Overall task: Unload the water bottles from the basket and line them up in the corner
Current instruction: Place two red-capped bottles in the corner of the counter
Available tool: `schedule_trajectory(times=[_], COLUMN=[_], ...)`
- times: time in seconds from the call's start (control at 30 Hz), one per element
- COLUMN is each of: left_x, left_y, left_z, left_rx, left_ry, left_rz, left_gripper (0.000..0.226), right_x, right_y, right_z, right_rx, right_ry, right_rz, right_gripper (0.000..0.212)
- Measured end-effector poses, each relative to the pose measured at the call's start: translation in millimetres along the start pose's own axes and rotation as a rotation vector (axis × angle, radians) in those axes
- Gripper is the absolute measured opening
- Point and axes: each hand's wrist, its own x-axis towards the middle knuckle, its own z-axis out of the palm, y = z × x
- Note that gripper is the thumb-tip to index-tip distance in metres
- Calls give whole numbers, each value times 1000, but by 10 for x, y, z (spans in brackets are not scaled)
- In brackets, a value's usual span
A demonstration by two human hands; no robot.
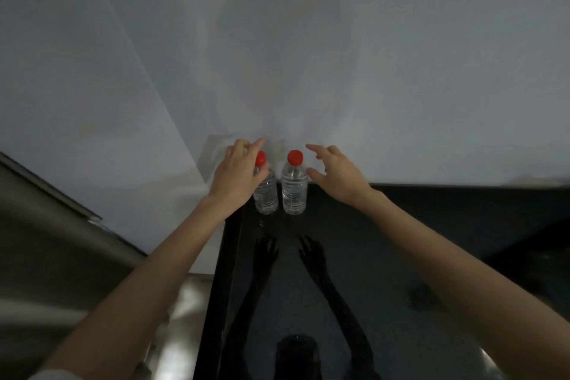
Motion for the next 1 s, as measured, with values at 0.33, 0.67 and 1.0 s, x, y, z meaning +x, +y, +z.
schedule_trajectory(times=[0.33,0.67,1.0], left_x=[-546,-1360,-1915], left_y=[1491,3368,5428], left_z=[-149,409,903], left_rx=[-10,-5,-92], left_ry=[77,101,80], left_rz=[286,448,582], left_gripper=[57,53,51], right_x=[-1582,-3322,-4866], right_y=[387,1466,2609], right_z=[-879,-1727,-2648], right_rx=[-78,-145,-65], right_ry=[329,467,539], right_rz=[-23,87,227], right_gripper=[44,40,40])
